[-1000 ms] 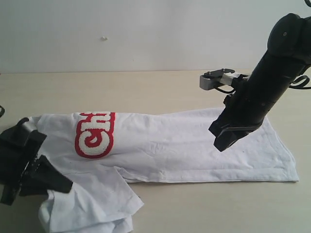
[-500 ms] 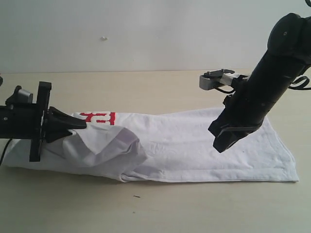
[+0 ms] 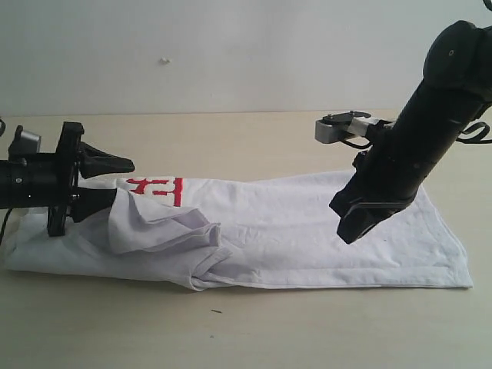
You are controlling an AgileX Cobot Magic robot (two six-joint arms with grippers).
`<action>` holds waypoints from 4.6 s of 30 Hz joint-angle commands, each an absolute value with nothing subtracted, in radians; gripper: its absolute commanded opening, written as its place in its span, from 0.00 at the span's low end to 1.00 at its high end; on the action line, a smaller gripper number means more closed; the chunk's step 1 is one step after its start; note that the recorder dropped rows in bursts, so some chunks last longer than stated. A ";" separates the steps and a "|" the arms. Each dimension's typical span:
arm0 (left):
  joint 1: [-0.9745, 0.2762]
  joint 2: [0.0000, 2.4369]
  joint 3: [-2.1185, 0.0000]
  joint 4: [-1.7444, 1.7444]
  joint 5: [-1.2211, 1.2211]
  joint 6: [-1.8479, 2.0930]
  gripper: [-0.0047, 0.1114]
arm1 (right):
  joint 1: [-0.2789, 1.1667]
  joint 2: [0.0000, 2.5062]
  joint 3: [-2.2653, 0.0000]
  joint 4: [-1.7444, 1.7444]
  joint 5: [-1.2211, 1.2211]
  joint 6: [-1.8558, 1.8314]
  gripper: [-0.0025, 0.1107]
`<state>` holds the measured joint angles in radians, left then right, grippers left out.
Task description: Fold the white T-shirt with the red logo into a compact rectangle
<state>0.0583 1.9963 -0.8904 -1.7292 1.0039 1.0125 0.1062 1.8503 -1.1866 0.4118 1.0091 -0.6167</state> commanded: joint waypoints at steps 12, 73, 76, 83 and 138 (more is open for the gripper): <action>0.119 1.985 -0.899 -1.744 1.120 1.251 0.60 | 0.105 1.838 -1.193 0.418 1.048 -0.634 0.21; -0.070 2.045 -1.086 -1.744 0.577 1.022 0.06 | 0.105 1.838 -1.193 0.467 0.953 -0.652 0.21; -0.019 2.021 -1.086 -1.744 0.605 1.080 0.06 | 0.105 1.838 -1.193 0.467 0.953 -0.652 0.21; 0.049 2.000 -1.079 -1.545 0.981 1.109 0.06 | 0.105 1.838 -1.193 0.478 0.903 -0.652 0.21; 0.211 1.965 -1.024 -0.796 0.630 0.885 0.62 | 0.105 1.838 -1.193 0.496 1.013 -0.680 0.21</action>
